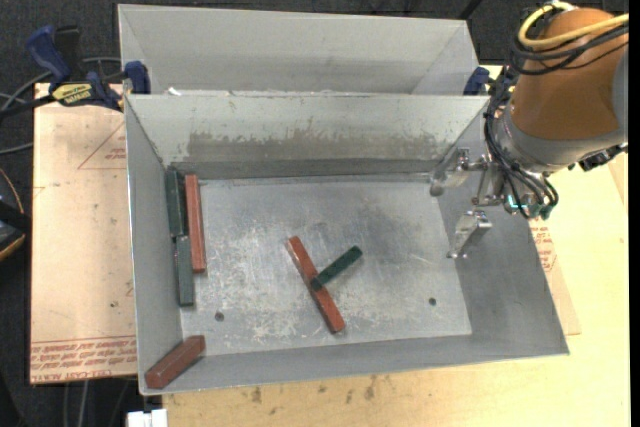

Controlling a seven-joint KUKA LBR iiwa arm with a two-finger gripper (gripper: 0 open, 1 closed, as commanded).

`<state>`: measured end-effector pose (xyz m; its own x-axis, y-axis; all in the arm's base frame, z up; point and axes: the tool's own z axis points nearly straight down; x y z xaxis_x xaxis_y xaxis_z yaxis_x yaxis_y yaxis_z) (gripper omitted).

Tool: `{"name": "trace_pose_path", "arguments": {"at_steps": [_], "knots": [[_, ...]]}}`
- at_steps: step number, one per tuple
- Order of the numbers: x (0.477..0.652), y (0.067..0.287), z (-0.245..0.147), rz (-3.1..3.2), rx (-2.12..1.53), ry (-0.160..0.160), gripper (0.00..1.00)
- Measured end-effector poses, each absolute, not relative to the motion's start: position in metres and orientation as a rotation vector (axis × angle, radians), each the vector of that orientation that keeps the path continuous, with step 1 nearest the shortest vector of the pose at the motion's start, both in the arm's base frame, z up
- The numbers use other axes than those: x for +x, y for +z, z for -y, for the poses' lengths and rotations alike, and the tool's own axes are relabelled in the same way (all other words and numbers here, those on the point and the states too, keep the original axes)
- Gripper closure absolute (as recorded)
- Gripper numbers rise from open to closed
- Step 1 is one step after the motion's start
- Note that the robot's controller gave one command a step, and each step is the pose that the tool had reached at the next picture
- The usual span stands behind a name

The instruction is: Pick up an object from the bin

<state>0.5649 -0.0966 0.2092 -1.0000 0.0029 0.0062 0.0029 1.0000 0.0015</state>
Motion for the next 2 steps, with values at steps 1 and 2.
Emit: {"name": "trace_pose_path", "arguments": {"at_steps": [1, 2], "knots": [[0.567, 0.214, 0.096, 3.143, 0.000, 0.000, 0.00], [0.561, 0.165, 0.070, 3.142, 0.163, 0.000, 0.00]]}}
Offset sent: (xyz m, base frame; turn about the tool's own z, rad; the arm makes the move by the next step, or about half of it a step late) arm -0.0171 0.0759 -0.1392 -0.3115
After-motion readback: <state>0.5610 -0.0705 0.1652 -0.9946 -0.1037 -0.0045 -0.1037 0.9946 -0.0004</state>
